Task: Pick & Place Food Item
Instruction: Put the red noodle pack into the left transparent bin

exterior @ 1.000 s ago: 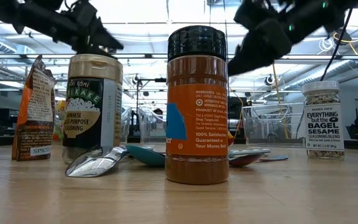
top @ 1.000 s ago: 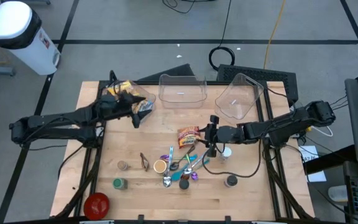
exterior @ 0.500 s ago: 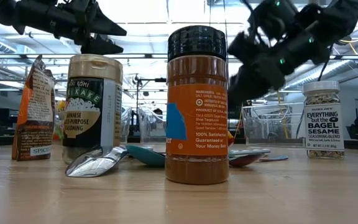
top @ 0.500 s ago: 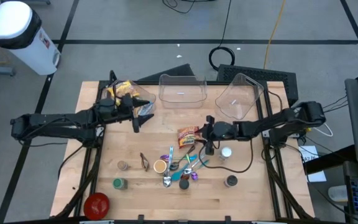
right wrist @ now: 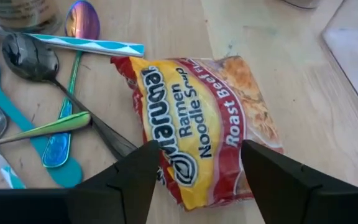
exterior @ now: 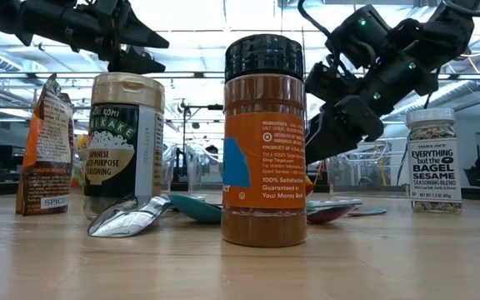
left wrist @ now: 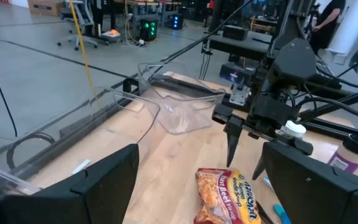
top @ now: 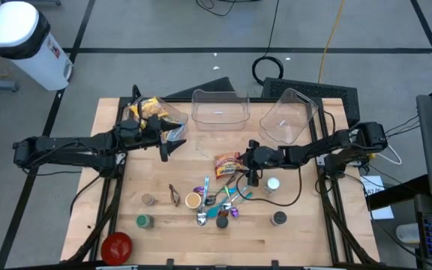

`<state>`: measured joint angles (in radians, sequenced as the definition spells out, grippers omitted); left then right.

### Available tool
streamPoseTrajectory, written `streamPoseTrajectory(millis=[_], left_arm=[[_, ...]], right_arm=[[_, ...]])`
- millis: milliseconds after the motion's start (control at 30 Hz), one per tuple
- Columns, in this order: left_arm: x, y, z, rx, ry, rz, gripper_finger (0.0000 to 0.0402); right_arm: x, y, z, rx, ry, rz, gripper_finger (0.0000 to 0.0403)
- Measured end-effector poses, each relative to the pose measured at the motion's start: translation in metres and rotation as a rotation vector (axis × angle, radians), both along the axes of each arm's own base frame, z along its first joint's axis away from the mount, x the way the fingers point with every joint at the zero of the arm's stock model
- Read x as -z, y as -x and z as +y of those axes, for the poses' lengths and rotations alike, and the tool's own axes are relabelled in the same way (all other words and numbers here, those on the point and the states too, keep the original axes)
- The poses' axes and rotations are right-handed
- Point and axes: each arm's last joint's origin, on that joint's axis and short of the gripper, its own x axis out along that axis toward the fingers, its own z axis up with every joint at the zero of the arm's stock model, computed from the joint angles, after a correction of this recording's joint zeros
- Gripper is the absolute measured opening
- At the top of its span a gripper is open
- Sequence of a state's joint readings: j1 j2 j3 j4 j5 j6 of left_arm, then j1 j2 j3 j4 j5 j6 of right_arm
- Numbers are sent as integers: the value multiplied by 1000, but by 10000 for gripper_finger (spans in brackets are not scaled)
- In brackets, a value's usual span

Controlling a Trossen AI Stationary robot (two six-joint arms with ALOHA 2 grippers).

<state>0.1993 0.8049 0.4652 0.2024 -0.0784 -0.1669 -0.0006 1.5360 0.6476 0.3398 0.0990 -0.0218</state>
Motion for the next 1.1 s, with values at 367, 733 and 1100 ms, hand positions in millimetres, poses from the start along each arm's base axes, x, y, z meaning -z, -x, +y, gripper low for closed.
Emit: streamPoseTrajectory(millis=[367,733,1100], left_arm=[[0,0,0,-1,2,0,349],[1,0,0,-1,3,6,349],[3,0,0,-1,8,26,349]], right_arm=[[2,2,0,2,2,31,218],[4,0,0,2,2,18,219],[22,-7,-7,4,34,39,212]])
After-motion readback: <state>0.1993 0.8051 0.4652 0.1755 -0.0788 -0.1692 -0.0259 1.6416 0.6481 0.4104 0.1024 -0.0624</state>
